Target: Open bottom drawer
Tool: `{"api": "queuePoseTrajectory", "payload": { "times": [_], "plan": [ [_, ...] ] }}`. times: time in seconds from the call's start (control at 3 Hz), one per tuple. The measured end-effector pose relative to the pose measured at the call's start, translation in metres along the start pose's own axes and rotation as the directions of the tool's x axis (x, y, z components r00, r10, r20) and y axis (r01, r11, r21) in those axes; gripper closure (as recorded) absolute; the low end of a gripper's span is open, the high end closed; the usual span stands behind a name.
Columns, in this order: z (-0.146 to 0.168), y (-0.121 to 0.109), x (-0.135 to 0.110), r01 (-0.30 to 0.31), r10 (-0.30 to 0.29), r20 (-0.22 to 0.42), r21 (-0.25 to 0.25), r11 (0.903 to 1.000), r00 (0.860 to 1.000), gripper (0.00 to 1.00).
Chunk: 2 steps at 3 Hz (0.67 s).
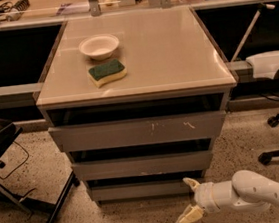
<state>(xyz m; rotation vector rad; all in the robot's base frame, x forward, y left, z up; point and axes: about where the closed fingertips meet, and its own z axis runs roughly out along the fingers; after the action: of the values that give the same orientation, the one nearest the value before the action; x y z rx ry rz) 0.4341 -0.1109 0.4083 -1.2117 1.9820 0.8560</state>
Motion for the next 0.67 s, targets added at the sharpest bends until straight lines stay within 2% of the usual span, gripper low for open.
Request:
{"api": "queuePoseTrajectory", "payload": {
  "times": [0.33,0.67],
  "plan": [
    [-0.0062,-0.0342,-0.0074,0.008,-0.010,0.024,0.054,0.9985,1.000,0.00],
    [-0.0066,-0.0335,-0.0083,0.009,-0.011,0.022,0.053,0.9985,1.000,0.00]
  ]
}}
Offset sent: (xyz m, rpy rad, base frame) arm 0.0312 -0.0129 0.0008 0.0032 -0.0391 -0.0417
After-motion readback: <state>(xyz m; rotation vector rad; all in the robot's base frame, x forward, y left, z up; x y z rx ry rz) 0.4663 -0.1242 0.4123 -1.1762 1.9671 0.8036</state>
